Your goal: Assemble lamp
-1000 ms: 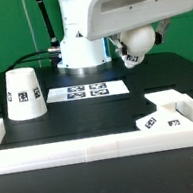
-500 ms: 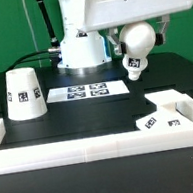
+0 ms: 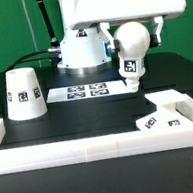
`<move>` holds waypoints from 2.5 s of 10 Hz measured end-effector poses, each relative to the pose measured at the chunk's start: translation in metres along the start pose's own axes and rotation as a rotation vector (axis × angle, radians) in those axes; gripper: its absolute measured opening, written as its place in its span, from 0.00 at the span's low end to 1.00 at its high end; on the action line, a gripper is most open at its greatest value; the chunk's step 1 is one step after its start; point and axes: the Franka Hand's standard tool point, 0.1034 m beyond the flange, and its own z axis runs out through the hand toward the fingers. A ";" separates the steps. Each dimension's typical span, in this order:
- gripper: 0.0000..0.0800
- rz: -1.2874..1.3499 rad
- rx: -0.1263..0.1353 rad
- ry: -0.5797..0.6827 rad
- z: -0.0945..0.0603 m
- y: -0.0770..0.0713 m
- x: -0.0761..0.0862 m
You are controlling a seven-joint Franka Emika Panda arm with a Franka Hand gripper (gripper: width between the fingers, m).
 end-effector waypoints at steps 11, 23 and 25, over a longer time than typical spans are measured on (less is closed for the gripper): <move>0.72 -0.017 0.007 0.113 0.003 -0.041 0.029; 0.72 -0.023 0.003 0.136 0.017 -0.047 0.023; 0.72 -0.024 0.003 0.135 0.017 -0.048 0.020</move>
Offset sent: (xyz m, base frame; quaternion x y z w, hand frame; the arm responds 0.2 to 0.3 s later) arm 0.0242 0.0241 0.0215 -0.0017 0.0023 0.0187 0.9998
